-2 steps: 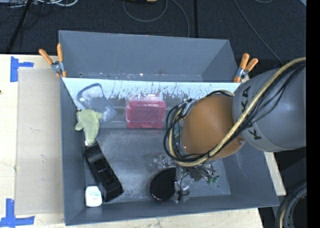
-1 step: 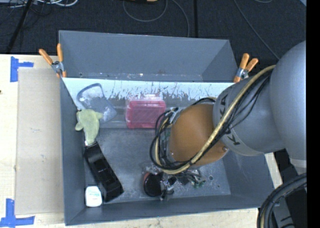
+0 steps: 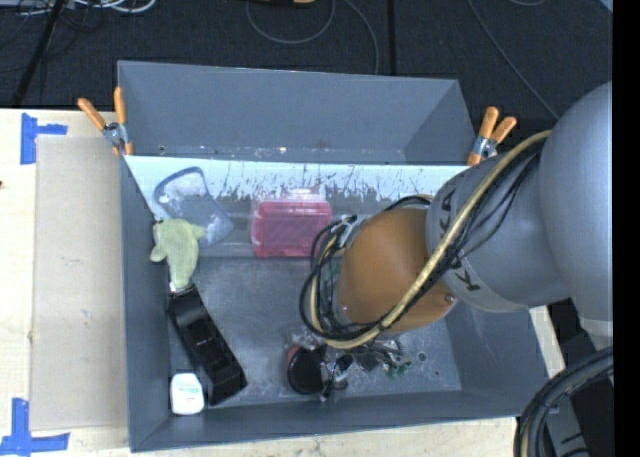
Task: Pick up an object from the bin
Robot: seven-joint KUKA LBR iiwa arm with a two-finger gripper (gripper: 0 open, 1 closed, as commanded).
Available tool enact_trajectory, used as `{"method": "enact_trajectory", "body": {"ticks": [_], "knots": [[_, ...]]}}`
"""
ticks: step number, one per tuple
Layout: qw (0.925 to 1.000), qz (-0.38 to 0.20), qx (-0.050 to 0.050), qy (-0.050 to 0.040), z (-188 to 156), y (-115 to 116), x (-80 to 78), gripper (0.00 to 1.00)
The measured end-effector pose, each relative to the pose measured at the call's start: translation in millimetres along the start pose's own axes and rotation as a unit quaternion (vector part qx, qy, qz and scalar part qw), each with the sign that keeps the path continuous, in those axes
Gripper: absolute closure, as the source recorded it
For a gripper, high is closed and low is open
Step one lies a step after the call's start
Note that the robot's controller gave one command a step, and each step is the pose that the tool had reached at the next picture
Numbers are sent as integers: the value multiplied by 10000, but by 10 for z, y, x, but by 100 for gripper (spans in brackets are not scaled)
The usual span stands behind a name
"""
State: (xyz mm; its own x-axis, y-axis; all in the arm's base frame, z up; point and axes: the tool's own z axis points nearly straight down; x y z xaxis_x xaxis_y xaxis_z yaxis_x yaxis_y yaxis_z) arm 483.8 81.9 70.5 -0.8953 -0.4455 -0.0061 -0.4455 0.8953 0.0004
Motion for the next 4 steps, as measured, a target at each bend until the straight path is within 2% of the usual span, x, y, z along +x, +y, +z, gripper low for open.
{"method": "enact_trajectory", "body": {"ticks": [1,2,3,4], "knots": [[9998,-222,-7,11,-770,-68,39,100],[9998,-218,-8,12,-770,-69,40,100],[9999,-154,-24,48,-1230,-66,58,100],[9999,-153,15,-40,-1094,-326,126,100]]}}
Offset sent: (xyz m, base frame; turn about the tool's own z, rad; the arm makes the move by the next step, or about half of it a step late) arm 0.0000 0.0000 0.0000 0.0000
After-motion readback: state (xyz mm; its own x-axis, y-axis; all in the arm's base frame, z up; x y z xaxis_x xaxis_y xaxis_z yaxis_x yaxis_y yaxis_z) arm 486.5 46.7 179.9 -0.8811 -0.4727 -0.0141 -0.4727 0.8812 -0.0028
